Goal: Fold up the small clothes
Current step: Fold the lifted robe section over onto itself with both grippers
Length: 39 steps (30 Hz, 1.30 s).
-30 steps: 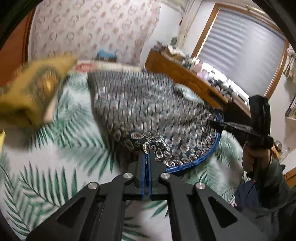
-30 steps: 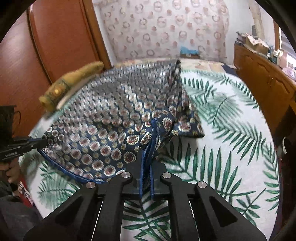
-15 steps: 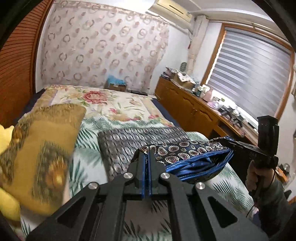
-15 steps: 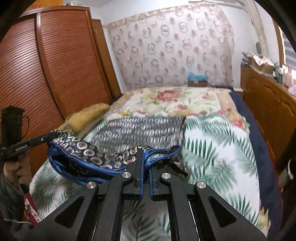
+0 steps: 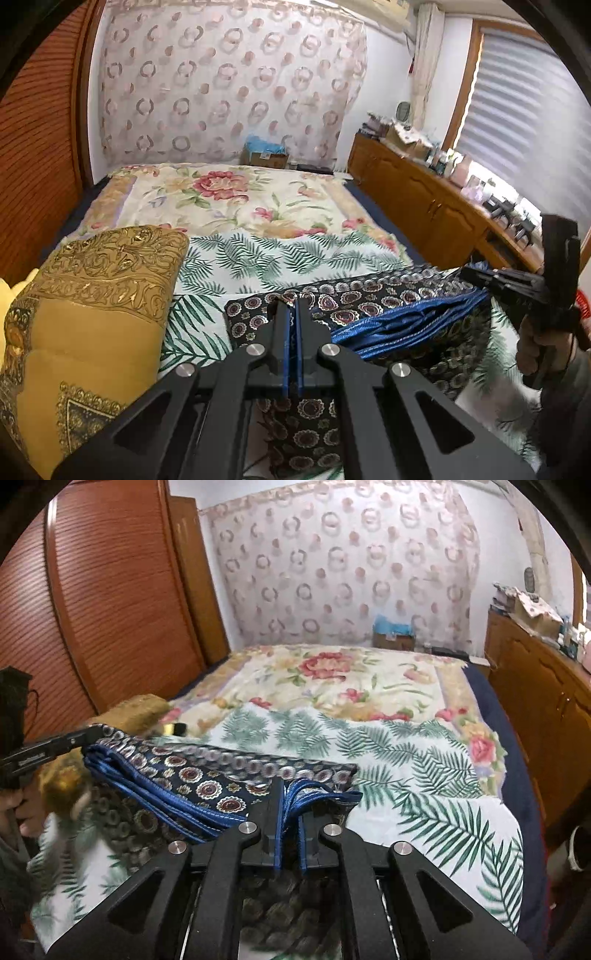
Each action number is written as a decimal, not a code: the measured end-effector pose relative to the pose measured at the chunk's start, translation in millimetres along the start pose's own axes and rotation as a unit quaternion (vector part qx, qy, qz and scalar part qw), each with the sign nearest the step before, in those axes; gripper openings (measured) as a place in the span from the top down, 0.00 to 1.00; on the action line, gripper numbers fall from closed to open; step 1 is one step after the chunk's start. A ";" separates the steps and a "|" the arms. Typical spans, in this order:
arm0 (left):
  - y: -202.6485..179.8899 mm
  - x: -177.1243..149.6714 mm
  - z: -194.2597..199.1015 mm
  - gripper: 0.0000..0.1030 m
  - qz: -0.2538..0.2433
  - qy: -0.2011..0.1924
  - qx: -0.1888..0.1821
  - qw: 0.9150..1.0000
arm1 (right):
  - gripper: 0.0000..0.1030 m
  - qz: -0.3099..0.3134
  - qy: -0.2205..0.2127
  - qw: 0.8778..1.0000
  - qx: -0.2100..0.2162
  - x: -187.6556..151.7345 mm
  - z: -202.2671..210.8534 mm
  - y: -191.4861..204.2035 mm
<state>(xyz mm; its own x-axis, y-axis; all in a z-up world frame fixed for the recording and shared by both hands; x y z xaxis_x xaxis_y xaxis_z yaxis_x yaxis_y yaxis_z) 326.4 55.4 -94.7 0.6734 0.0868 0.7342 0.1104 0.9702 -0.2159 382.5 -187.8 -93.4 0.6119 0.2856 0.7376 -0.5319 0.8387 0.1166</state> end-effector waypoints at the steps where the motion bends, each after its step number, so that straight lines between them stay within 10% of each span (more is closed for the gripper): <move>1: 0.0 -1.4 -2.7 1.00 -0.003 0.000 0.004 1.000 | 0.95 0.002 0.002 1.000 -0.006 -0.3 -4.9 -2.7; 4: -0.2 -5.4 -8.3 1.00 -0.008 0.004 0.009 1.000 | 0.92 0.005 0.002 1.000 -0.009 -1.0 -14.9 -8.1; 11: 0.8 -9.4 -9.3 1.00 -0.005 -0.003 0.007 1.000 | 0.52 -0.010 -0.030 0.999 -0.033 -0.1 -6.1 -27.7; 28: -1.8 1.4 -15.0 0.86 -0.013 0.013 0.011 1.000 | 0.50 0.033 0.040 0.999 -0.016 -25.7 -27.9 -25.7; 32: -2.7 2.5 -3.0 0.80 -0.022 0.002 0.020 1.000 | 0.51 0.035 0.056 0.998 -0.005 -31.8 -35.5 -23.1; 36: -4.7 0.7 5.8 0.76 -0.029 0.001 0.014 0.999 | 0.95 0.038 0.061 0.997 0.016 -35.3 -39.6 -18.4; 39: -5.4 -7.2 0.5 0.75 -0.035 0.018 0.012 0.999 | 0.97 0.052 0.042 0.998 0.015 -32.2 -34.9 -13.9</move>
<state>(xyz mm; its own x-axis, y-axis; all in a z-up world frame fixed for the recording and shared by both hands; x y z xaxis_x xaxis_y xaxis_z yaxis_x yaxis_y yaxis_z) 320.6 49.6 -98.5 0.6900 0.0113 0.7237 0.1403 0.9788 -0.1491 390.7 -192.5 -141.9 0.5986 0.4098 0.6883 -0.6120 0.7884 0.0627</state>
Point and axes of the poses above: each gripper's, at about its wrist camera, not at the fingertips, and z roughly against the way its jaws point, y to its left, x to its top, the point moved 7 cm from there along -z, roughly the way its jaws point, and after that the axes turned 4 degrees about y, right-handed, at the moved point
